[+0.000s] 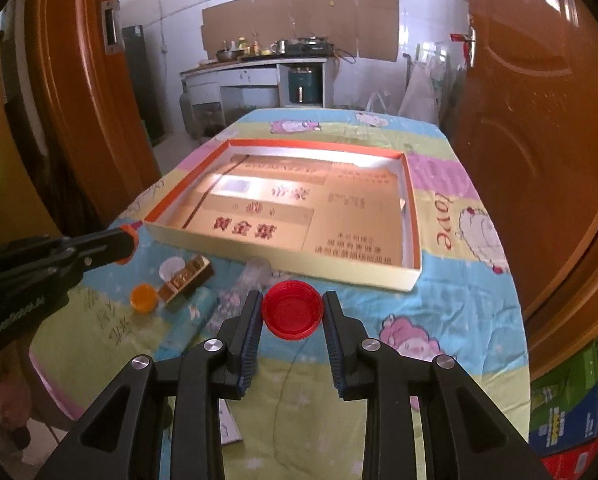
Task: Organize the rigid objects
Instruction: 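Carry the orange cap in the left tool and red cap in the right tool over the box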
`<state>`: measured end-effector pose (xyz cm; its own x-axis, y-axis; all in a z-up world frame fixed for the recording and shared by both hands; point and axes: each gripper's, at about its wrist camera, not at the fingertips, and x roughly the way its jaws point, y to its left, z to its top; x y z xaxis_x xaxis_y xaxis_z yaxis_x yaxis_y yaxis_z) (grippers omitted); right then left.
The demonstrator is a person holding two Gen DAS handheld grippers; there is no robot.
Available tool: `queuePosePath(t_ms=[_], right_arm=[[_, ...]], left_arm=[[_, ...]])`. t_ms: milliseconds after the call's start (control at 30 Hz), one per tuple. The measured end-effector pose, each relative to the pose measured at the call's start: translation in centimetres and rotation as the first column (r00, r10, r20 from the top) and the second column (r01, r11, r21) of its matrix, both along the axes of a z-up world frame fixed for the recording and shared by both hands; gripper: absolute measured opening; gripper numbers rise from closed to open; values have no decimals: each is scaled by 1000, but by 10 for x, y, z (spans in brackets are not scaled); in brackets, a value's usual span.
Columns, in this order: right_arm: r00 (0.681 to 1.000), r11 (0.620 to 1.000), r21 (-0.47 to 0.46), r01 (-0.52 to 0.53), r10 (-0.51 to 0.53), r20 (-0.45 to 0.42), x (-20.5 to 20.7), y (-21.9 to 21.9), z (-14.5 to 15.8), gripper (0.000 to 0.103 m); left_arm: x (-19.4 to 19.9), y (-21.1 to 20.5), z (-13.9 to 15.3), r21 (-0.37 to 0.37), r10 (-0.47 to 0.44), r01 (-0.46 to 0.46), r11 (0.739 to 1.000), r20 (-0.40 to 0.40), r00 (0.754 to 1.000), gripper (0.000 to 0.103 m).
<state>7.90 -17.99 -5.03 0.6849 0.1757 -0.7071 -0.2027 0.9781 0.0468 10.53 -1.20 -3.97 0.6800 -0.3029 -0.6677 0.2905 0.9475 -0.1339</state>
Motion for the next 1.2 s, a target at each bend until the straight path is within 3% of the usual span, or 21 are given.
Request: queuePosePath(t_ms=[233, 567, 867, 1200], right_arm=[[999, 1000, -4, -28, 29, 33, 20, -3, 15, 31], [996, 999, -7, -54, 54, 65, 68, -19, 36, 31], [993, 994, -11, -105, 106, 53, 133, -28, 44, 31], [990, 991, -5, -132, 131, -55, 217, -23, 15, 31]], left_arm=[[31, -5, 24, 14, 40, -40, 999, 43, 998, 3], [89, -19, 41, 20, 10, -10, 1000, 0, 1000, 3], [153, -32, 33, 84, -10, 16, 996, -73, 997, 3], [233, -32, 2, 77, 10, 7, 997, -219, 976, 3]])
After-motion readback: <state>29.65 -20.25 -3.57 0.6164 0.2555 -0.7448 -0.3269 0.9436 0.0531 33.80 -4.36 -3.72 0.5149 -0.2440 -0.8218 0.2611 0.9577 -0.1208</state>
